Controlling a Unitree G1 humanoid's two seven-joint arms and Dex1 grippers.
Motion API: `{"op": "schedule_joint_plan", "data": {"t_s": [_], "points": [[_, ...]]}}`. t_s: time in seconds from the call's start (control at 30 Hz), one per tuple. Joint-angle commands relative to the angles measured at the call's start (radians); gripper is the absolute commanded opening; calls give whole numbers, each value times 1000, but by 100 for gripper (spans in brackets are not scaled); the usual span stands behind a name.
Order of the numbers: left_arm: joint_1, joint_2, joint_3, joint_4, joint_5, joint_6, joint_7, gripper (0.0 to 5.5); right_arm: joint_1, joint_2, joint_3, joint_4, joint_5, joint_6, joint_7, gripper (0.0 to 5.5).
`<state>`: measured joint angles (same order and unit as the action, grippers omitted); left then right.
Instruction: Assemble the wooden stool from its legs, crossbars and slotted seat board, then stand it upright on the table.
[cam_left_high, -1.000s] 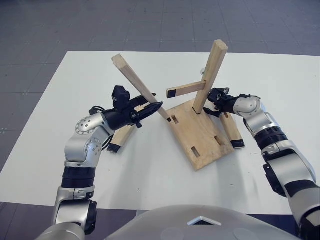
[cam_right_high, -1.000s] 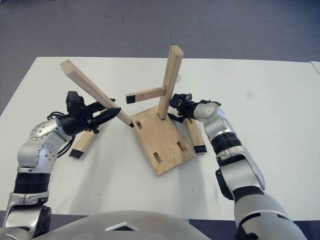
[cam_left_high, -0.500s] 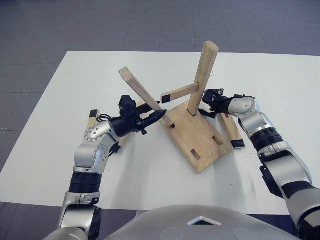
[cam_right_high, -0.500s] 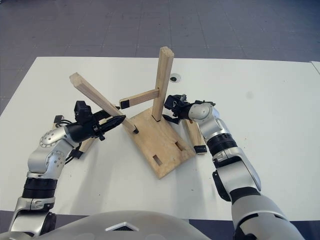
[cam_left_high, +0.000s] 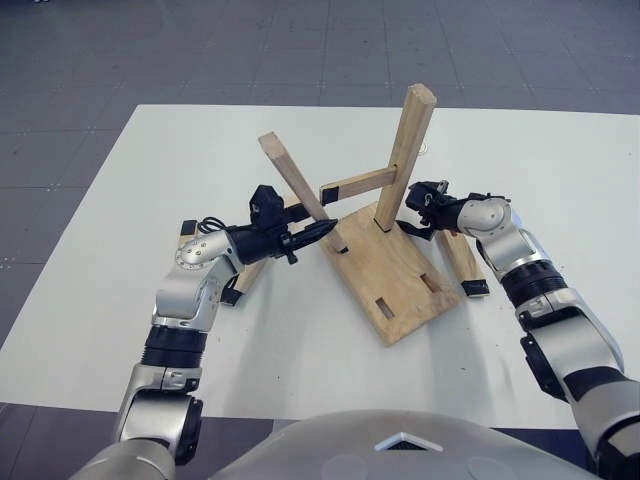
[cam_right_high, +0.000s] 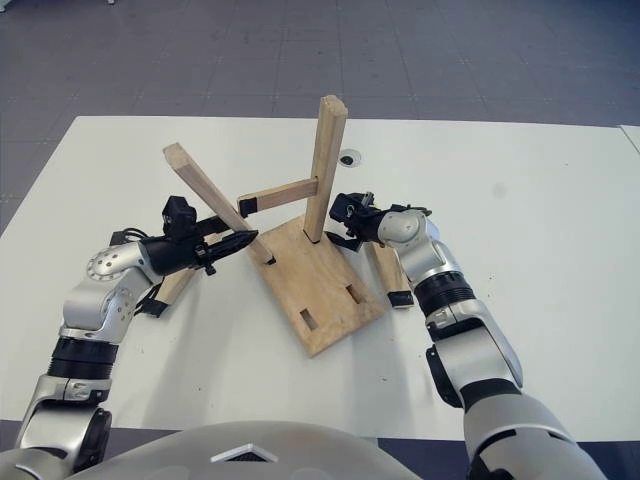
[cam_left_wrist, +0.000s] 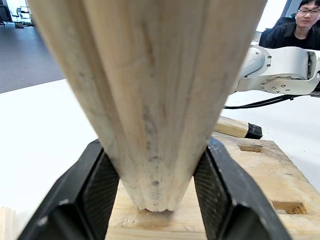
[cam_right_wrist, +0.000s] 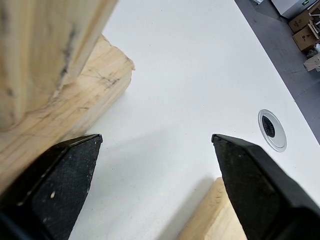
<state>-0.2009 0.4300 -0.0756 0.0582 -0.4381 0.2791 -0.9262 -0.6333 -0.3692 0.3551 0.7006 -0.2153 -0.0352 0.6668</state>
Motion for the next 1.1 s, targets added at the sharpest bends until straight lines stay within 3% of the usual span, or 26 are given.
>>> {"op": "schedule_joint_plan", "data": {"t_s": [0.03,0.13,0.27,0.43,0.63,0.83,0.97,1.1], "points": [[51,6,-33,35,44,52,22,205,15,12,2,-25,-8,8,10,406],[51,6,-32,38,43,54,23,205,19,8,-11,-51,-4,16,-7,406],[34,-4,-40,56,45,68,28,205,52,-1,-119,-246,58,144,-63,406],[44,-4,-53,56,51,81,35,205,80,-9,-286,-619,172,444,-115,406],[39,-2,-58,60,58,77,40,205,-70,50,-445,-872,254,677,-272,286],[13,6,-74,76,78,87,49,205,-188,134,-277,-992,341,741,-216,159],[-4,21,-89,86,101,110,69,205,-141,113,-114,-956,315,679,-131,97],[-1,21,-90,85,96,118,79,205,-88,100,-21,-899,282,605,-87,10]]}}
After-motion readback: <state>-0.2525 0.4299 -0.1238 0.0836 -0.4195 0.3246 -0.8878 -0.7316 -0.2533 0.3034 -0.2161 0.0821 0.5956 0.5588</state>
